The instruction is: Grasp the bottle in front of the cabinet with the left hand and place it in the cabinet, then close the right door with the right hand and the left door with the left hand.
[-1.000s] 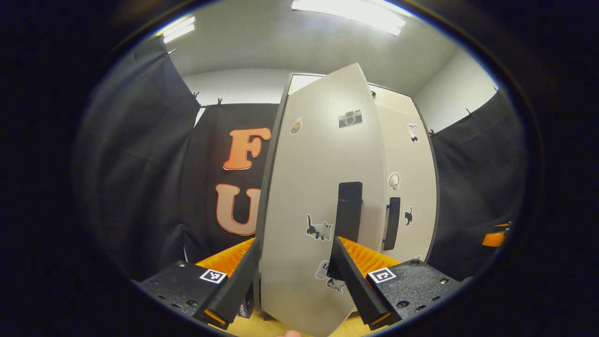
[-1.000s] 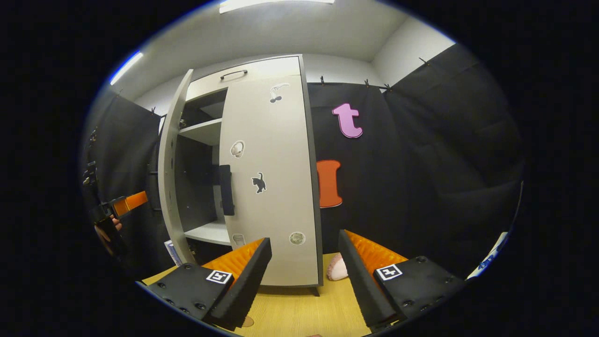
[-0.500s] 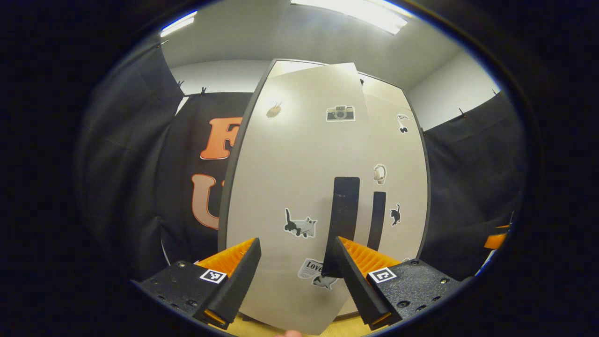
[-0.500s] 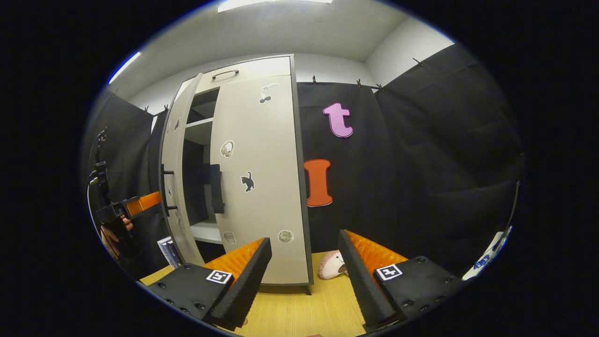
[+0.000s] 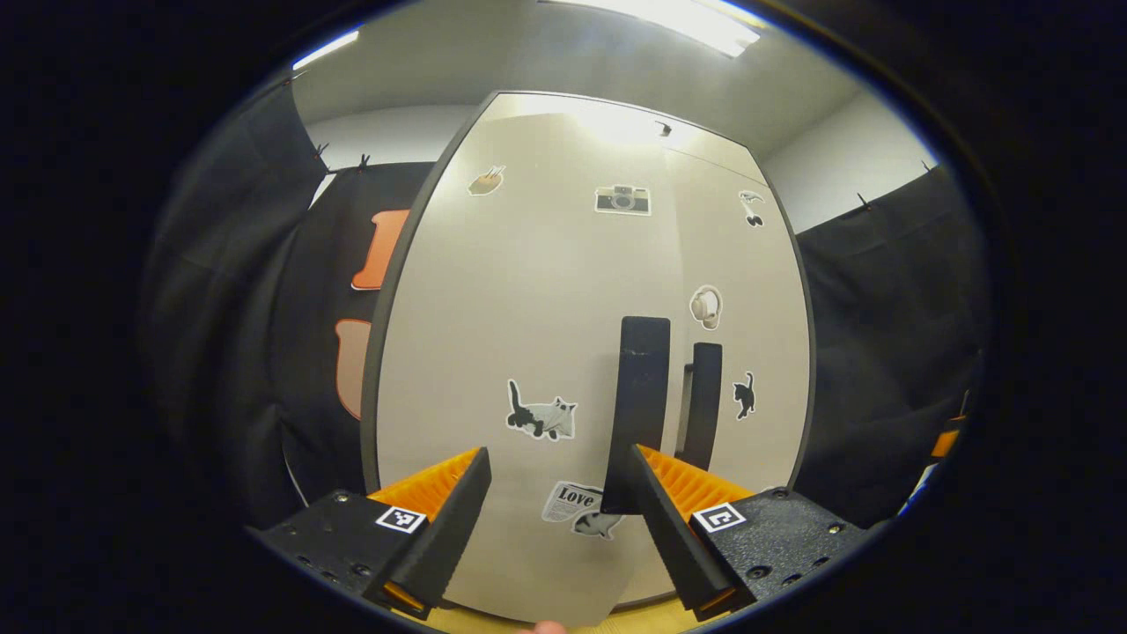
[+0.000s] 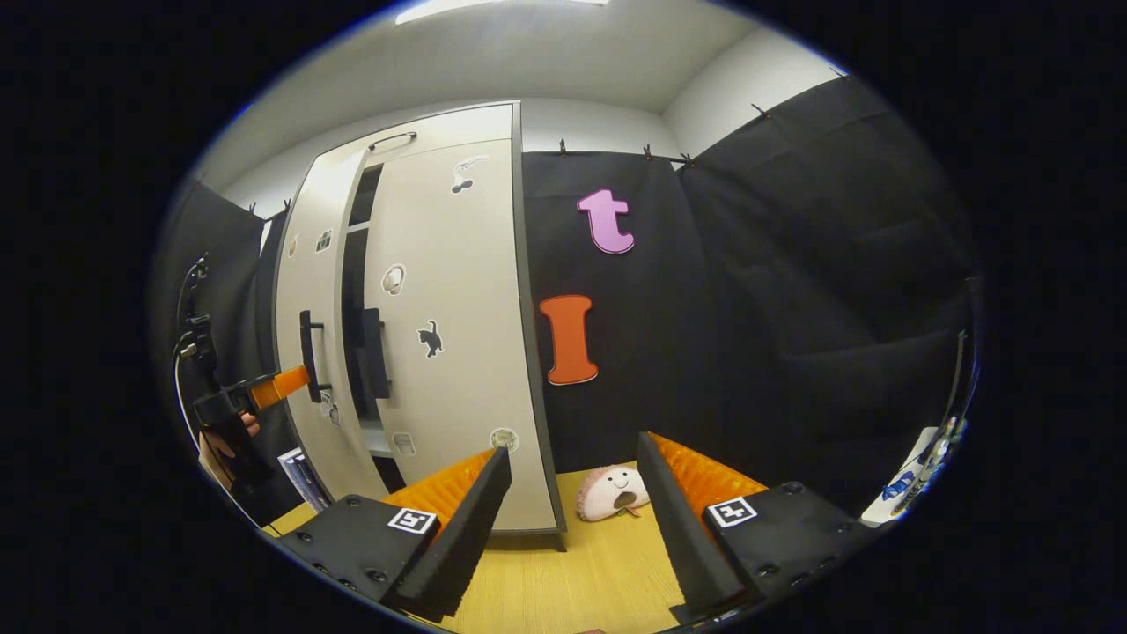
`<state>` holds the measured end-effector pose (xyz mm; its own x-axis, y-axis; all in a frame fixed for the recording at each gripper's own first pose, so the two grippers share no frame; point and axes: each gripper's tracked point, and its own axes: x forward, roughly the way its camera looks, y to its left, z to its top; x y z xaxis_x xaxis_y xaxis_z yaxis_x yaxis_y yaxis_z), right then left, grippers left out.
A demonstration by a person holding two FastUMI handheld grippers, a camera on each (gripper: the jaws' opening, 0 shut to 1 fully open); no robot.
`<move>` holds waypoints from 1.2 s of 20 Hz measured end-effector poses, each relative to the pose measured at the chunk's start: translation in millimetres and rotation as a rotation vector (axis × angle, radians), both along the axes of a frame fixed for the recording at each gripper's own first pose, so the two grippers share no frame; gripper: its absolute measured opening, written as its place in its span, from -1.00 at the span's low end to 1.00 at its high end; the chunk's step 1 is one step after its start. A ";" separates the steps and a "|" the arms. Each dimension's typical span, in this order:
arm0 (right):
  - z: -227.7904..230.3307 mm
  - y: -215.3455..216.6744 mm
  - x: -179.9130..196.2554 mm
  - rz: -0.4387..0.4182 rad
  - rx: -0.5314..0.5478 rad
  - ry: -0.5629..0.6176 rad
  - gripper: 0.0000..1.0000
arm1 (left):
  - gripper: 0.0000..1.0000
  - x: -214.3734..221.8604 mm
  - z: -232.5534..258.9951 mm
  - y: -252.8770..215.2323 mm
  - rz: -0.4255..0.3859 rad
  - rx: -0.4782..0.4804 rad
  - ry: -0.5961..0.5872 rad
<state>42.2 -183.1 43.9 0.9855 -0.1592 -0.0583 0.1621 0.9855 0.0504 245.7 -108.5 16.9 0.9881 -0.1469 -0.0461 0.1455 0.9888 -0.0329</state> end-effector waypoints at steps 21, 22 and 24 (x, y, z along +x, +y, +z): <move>1.9 -0.5 -14.2 0.016 -0.022 -0.001 0.92 | 0.91 -40.1 19.9 -4.3 0.017 -0.015 -0.021; 1.4 2.2 -14.7 0.024 -0.022 0.002 0.92 | 0.90 -49.4 21.7 -5.5 0.013 -0.015 -0.023; 0.4 8.5 -17.3 0.040 -0.021 0.005 0.92 | 0.91 -69.9 25.9 -4.6 0.016 -0.011 -0.027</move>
